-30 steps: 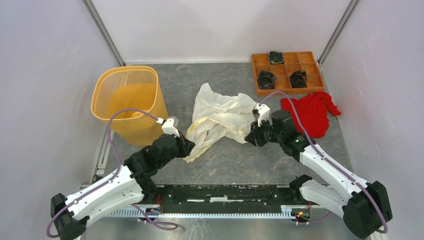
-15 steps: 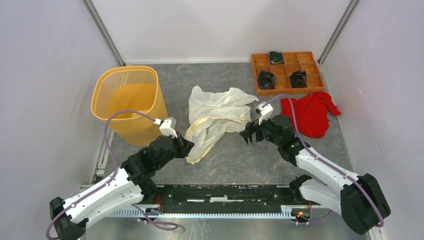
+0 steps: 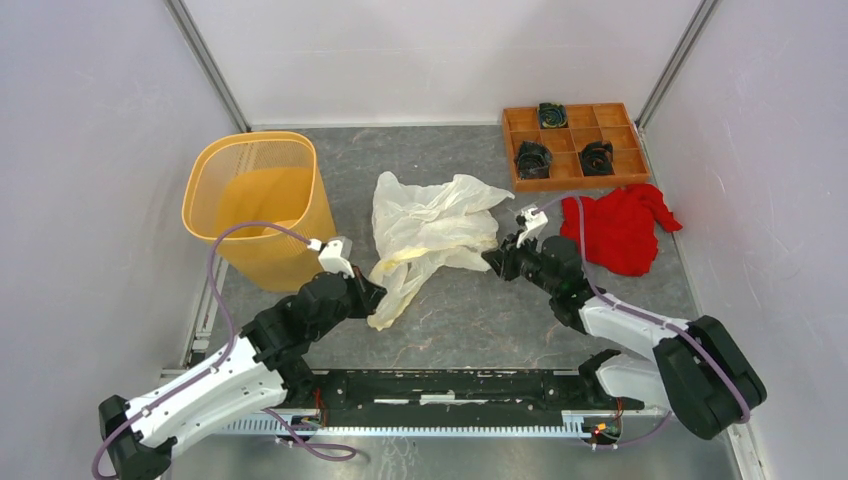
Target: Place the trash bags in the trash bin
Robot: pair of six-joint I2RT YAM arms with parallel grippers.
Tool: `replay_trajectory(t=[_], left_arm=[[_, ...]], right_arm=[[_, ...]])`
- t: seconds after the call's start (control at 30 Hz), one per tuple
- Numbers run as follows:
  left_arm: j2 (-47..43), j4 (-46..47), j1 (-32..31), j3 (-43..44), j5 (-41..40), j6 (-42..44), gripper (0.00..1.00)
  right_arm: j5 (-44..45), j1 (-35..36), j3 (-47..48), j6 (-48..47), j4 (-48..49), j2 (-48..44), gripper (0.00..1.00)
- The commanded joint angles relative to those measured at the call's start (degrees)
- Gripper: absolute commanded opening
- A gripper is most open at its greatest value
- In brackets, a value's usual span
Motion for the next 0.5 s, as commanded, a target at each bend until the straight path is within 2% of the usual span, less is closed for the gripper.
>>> replay_trajectory(t=[0.0,0.07,0.13,0.2,0.3,0.4,0.47], left_arm=[[5.6,3.9,-0.2,1.3,0.2,-0.2,0.02],[11.6,4.2,-0.2,4.2,-0.6,-0.7,0.02],[19.9,3.0,-0.1,10.5,-2.6,-0.7,0.02],[29.6,2.1,0.1,20.3,-4.0,2.8,0.02],[45.6,-5.3,3.5,43.0,-5.5,8.5,0.02],[59.6,-12.5,11.4,71.4,3.6,14.3,0.02],[66.7,-18.2,15.1,93.6,7.0,18.1,0.02]], right_arm=[[-3.5,-0.1,-4.8,7.2,4.2,1.5,0.13],[-1.7,-0.2,-3.2,8.0,-1.3,1.8,0.0],[5.4,-0.7,4.3,7.6,-14.6,4.2,0.0],[10.9,-2.9,13.9,7.3,-26.9,8.8,0.0],[8.0,-7.9,31.7,5.3,-40.4,14.9,0.0],[7.2,-8.5,56.1,-1.3,-53.1,16.3,0.0],[7.0,-8.3,69.2,-4.5,-56.4,14.1,0.01]])
